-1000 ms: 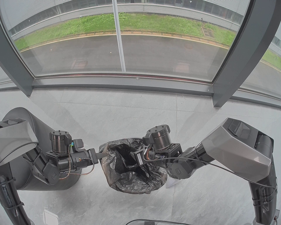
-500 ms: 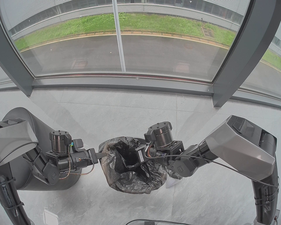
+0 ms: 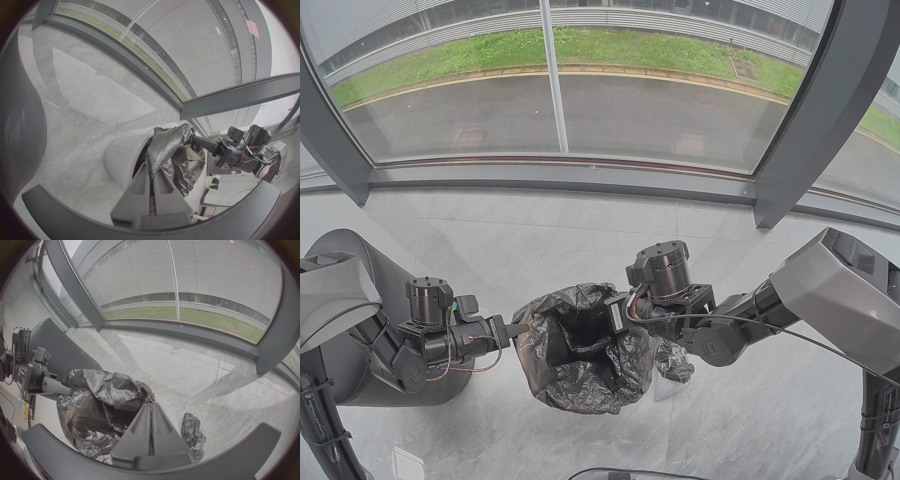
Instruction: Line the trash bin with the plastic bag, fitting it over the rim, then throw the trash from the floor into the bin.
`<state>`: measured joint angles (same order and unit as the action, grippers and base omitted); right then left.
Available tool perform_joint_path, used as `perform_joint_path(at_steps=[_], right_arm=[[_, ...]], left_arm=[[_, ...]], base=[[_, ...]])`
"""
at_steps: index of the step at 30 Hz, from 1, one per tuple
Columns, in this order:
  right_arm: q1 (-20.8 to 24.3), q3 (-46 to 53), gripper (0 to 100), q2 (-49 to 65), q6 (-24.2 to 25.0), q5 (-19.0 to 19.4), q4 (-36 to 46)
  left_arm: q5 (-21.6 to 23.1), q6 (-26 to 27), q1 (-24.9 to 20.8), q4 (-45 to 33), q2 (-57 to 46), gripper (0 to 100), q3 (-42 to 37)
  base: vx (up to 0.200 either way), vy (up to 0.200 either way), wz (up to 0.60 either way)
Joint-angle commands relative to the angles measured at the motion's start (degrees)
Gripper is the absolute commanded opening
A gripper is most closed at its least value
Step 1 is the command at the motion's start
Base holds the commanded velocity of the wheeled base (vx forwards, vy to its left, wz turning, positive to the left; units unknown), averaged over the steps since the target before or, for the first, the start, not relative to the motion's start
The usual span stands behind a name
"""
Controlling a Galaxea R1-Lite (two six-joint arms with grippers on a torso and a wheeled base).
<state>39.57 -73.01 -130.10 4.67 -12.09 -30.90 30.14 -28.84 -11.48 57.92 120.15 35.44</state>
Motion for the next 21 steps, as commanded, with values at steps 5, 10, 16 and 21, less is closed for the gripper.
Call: perform_joint_path(at_steps=[5, 10, 16, 21], right_arm=[[-1.7, -0.9, 0, 0.4, -0.1, -0.1, -0.1], [-2.7, -2.2, 0, -1.1, -0.2, -0.1, -0.1], [-3.4, -3.7, 0, -3.1, -0.3, -0.1, -0.1], [-3.5, -3.9, 0, -3.4, -0.3, -0.1, -0.2]], left_arm=[[0.3, 0.1, 0.1, 0.0, 1.6, 0, 2.9], [0.3, 0.2, 0.1, 0.0, 3.0, 0, 3.7], [0.1, 0.3, 0.5, -0.1, 5.1, 0, 5.6], [0.3, 0.1, 1.1, -0.3, 5.9, 0, 6.9]], base=[[0.000, 0.000, 0.00], [0.000, 0.000, 0.00], [0.000, 0.000, 0.00], [0.000, 0.000, 0.00]])
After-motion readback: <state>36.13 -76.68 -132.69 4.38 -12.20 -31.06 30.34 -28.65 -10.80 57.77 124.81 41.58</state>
